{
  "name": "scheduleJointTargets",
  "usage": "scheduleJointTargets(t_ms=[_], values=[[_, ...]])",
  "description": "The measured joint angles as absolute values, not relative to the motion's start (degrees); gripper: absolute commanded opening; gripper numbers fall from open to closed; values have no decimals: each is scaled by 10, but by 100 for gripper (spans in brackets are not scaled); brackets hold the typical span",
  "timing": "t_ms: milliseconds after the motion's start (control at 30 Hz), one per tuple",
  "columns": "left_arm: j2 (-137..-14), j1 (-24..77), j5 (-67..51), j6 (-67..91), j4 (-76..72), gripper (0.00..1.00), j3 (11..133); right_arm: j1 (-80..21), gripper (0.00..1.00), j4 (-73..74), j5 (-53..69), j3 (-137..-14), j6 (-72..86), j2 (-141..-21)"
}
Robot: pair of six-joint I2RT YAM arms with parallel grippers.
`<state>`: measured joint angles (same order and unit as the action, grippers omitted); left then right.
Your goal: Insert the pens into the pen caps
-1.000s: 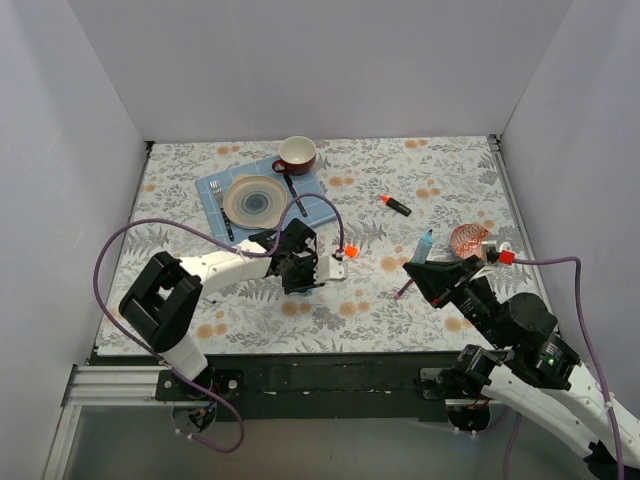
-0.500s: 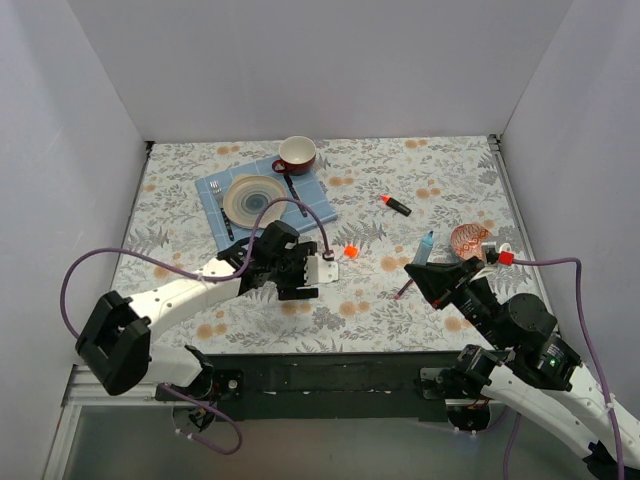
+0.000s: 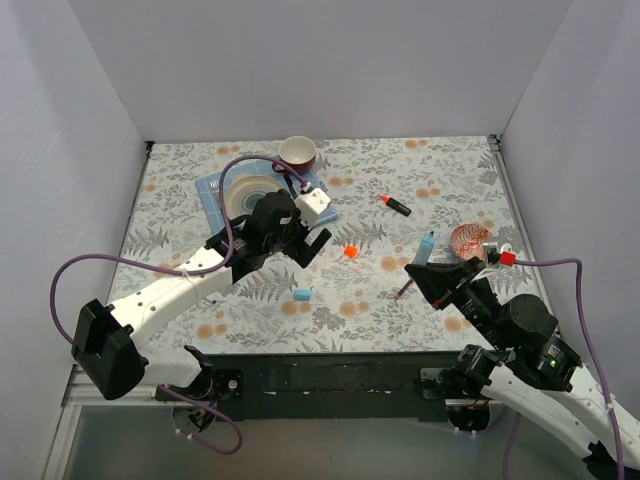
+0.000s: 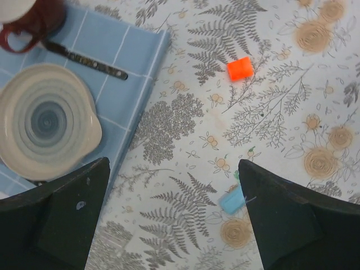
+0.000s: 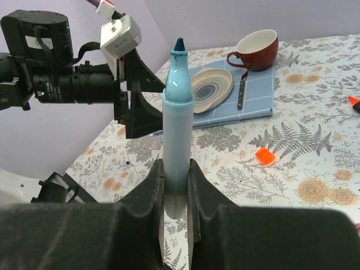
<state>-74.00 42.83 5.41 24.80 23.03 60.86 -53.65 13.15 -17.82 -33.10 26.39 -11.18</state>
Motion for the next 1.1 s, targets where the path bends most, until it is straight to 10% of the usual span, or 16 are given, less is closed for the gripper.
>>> scheduleJointTargets(t_ms=[533,1100], values=[[-727,346,145,1011,366,71,646,-536,1,132,-181,-331,263,-93],[-802,411,81,1136,468,68,563,-536,1,141,-193,-331,264,-66]])
